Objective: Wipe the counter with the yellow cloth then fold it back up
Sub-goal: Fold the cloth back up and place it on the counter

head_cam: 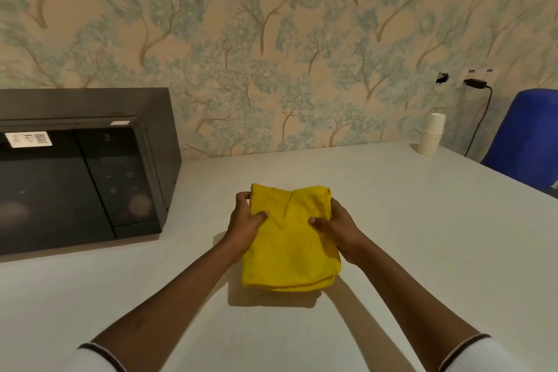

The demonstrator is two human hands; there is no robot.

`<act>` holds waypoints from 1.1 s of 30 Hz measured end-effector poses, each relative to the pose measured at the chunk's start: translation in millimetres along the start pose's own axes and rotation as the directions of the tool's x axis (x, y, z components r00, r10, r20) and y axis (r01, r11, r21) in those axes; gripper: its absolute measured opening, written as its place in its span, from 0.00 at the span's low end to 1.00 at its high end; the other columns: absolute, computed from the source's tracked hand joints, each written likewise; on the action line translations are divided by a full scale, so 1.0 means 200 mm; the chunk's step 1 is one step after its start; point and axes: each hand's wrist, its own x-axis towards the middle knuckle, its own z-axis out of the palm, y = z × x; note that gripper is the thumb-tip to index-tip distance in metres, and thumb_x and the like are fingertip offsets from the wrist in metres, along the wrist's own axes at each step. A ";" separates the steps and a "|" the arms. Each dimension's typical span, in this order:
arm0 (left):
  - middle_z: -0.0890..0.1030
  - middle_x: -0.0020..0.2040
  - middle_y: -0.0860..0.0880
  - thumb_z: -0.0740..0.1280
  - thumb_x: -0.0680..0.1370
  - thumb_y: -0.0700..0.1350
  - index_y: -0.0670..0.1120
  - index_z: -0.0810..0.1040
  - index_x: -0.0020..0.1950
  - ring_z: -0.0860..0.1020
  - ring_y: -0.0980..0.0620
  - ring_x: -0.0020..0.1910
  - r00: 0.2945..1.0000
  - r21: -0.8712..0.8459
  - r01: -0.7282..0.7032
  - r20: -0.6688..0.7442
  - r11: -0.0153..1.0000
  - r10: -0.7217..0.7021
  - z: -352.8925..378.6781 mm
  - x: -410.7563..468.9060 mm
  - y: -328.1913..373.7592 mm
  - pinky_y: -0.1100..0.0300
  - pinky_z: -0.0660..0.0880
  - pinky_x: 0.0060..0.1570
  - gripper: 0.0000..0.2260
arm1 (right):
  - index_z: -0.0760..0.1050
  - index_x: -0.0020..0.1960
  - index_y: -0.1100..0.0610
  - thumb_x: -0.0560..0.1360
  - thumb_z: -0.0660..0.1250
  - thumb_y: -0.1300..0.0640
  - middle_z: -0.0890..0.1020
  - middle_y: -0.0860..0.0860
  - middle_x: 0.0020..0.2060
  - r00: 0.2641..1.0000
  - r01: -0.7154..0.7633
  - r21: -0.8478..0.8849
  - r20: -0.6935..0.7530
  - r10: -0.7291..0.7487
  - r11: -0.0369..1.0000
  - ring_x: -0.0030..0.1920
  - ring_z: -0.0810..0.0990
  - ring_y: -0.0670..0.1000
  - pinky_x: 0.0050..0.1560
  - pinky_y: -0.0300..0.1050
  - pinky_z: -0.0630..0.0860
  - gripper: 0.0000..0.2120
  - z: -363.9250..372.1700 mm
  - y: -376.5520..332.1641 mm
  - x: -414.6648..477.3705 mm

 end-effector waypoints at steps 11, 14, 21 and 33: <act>0.72 0.63 0.39 0.65 0.78 0.44 0.41 0.60 0.65 0.74 0.40 0.58 0.997 0.307 0.081 -0.020 0.948 -0.078 0.33 0.51 -0.08 0.46 0.73 0.57 0.21 | 0.65 0.69 0.58 0.78 0.65 0.60 0.73 0.58 0.65 0.992 -0.118 -0.270 0.004 0.124 0.956 0.61 0.74 0.58 0.61 0.57 0.73 0.21 -0.38 0.17 0.64; 0.72 0.64 0.37 0.62 0.79 0.44 0.39 0.61 0.64 0.73 0.38 0.60 0.993 0.373 0.122 -0.044 0.920 -0.114 0.42 0.61 -0.13 0.47 0.72 0.57 0.18 | 0.68 0.66 0.61 0.78 0.65 0.57 0.75 0.60 0.61 0.989 -0.145 -0.363 -0.013 0.150 0.921 0.59 0.75 0.60 0.59 0.59 0.74 0.18 -0.46 0.21 0.76; 0.75 0.60 0.35 0.57 0.80 0.43 0.38 0.63 0.64 0.76 0.36 0.56 0.991 0.517 0.127 -0.111 0.847 -0.080 0.57 0.73 -0.20 0.44 0.74 0.54 0.14 | 0.79 0.44 0.68 0.73 0.65 0.56 0.80 0.63 0.38 0.981 -0.161 -0.507 -0.173 0.083 0.847 0.41 0.78 0.61 0.43 0.55 0.75 0.14 -0.56 0.30 0.87; 0.80 0.47 0.43 0.59 0.78 0.54 0.44 0.74 0.45 0.74 0.46 0.40 0.969 0.781 0.187 -0.247 0.596 0.020 0.56 0.86 -0.21 0.56 0.68 0.38 0.14 | 0.65 0.34 0.54 0.73 0.65 0.51 0.72 0.50 0.33 0.909 -0.351 -0.676 -0.413 0.061 0.648 0.38 0.74 0.55 0.37 0.47 0.68 0.13 -0.57 0.34 0.89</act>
